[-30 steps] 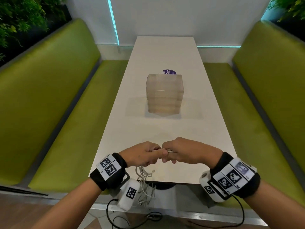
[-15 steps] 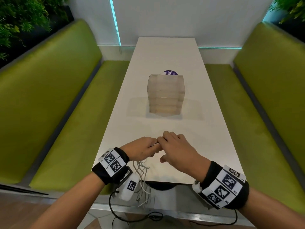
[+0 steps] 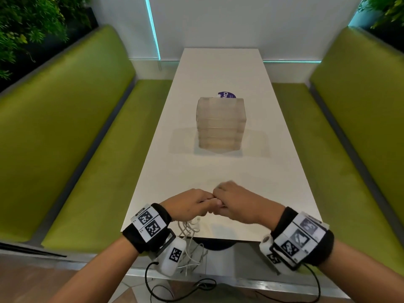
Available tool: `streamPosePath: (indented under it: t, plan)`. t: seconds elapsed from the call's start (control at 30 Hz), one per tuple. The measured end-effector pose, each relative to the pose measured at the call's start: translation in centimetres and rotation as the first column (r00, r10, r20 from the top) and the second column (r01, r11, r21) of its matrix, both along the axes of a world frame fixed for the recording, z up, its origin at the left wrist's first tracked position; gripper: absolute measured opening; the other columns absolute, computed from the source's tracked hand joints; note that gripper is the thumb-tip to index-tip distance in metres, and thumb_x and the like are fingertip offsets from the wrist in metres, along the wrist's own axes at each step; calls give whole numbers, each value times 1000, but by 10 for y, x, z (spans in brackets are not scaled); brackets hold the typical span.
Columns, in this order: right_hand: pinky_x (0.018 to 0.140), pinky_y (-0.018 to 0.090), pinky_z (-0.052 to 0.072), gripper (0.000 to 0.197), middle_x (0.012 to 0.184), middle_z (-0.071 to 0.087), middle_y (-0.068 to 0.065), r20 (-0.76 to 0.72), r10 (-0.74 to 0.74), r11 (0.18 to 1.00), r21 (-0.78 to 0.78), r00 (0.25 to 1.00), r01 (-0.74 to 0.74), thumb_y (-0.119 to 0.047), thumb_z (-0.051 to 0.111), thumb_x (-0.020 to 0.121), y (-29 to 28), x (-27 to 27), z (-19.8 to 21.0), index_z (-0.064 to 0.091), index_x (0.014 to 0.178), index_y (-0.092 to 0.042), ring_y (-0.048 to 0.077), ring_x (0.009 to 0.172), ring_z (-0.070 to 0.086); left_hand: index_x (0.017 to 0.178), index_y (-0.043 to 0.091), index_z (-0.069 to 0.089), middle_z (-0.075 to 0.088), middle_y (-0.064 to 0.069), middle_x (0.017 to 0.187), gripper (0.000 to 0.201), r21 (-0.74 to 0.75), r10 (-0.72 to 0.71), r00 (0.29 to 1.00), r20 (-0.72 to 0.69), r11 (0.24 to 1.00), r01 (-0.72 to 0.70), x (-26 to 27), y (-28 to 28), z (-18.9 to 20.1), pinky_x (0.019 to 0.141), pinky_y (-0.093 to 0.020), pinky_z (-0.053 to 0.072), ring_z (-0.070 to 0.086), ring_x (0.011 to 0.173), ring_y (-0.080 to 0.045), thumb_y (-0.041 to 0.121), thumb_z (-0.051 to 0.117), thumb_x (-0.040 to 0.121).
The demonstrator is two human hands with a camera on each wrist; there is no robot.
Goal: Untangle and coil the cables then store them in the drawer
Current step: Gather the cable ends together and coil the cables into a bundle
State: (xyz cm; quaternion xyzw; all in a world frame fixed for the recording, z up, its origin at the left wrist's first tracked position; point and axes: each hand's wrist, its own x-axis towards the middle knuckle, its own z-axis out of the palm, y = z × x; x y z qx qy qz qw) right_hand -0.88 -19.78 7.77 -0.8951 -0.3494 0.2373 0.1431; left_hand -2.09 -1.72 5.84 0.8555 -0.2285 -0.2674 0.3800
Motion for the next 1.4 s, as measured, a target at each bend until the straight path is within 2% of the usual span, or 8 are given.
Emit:
streamPosePath:
  t: [0.07,0.2,0.37,0.57,0.87,1.0,1.1,1.4]
  plan:
    - [84,33,49,14,90,65,-9,-234,16,999,49,972,-5,-26,48,97,-5,5,6,55,105,-17,15,89,62,80,14,60,52,3,64,39,-40,32,998,-56,999,-35,-1,-1,-2,54,-16,37,43,49,-2,46,44,96]
    - [61,18,39,10,60,51,-20,-101,74,997,-31,992,-77,-20,49,95,-14,14,18,56,89,-26,-2,59,50,83,22,62,63,-1,65,50,-199,59,973,-223,975,-104,-7,3,-2,60,-29,48,59,56,-16,70,48,80]
    - [60,28,37,17,64,52,-10,25,-14,999,32,1000,13,-34,51,96,-34,32,46,50,82,-25,5,56,46,82,23,58,49,-3,63,35,-387,176,955,-238,885,-259,-15,19,-12,76,-36,49,69,77,-23,56,49,88]
    - [59,33,39,25,66,54,-2,-18,-138,980,139,990,139,-35,49,96,-27,33,47,49,77,-18,17,58,48,78,9,51,25,7,58,34,-565,429,851,-303,638,-523,-11,7,-3,51,-23,20,20,53,-11,36,44,97]
    - [75,42,49,33,89,66,6,-44,-367,873,328,929,360,-45,40,97,17,1,2,52,107,-17,30,84,61,102,-6,54,61,-18,92,33,-666,696,674,-248,382,-640,0,-25,16,74,-27,52,61,79,-15,18,32,103]
    - [74,41,52,69,91,69,3,-52,-376,862,346,925,370,-77,37,74,26,-3,-8,53,115,-24,24,81,63,100,5,54,64,-7,97,28,-647,680,639,-359,312,-696,-1,-29,16,74,-22,53,62,86,-9,21,32,103]
    - [69,36,50,54,77,65,-3,-104,-402,846,337,910,413,-66,59,72,27,2,-9,58,111,-29,20,76,61,107,0,51,72,-10,108,32,-620,601,618,-507,244,-746,-1,-27,16,91,-39,53,66,105,-20,24,30,104]
    - [58,24,39,22,72,58,-4,-305,-357,843,302,883,445,-42,71,80,27,13,-5,58,75,-25,11,66,53,124,17,50,66,-9,96,45,-666,425,665,-614,173,-725,0,-25,19,77,-39,57,65,108,-24,42,55,87]
